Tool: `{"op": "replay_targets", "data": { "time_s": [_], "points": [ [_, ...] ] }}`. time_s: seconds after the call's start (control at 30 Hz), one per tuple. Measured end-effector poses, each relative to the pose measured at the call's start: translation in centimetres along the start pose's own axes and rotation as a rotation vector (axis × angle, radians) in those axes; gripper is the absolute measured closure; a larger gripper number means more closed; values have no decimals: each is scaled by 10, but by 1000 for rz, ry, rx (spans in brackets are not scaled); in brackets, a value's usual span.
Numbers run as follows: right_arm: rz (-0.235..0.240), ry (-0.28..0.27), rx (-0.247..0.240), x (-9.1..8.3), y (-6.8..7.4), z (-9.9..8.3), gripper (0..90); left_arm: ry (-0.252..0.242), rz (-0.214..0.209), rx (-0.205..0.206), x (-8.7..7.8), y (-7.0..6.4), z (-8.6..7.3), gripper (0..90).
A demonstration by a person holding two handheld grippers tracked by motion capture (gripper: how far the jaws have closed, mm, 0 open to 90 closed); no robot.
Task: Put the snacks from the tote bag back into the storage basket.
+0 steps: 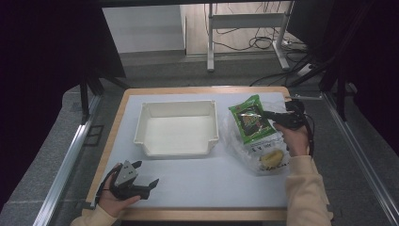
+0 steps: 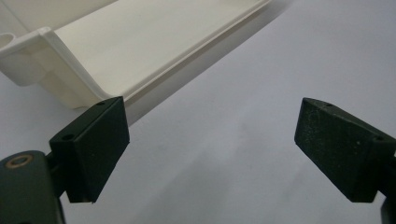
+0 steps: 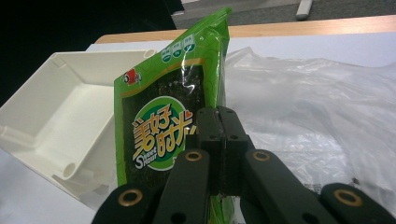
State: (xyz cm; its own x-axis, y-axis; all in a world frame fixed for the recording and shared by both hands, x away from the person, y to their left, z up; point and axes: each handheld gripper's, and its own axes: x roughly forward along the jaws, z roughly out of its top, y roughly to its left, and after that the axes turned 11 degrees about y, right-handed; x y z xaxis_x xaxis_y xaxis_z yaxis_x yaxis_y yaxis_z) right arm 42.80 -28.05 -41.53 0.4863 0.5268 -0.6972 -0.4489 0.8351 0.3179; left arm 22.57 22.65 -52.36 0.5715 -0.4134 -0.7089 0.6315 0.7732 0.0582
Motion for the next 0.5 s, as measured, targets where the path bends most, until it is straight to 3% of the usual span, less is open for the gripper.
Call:
{"op": "replay_targets", "data": {
  "time_s": [0.5],
  "points": [
    [38,-4,-22,14,18,7,900,0,-2,1,0,0,0,103]
  ]
}}
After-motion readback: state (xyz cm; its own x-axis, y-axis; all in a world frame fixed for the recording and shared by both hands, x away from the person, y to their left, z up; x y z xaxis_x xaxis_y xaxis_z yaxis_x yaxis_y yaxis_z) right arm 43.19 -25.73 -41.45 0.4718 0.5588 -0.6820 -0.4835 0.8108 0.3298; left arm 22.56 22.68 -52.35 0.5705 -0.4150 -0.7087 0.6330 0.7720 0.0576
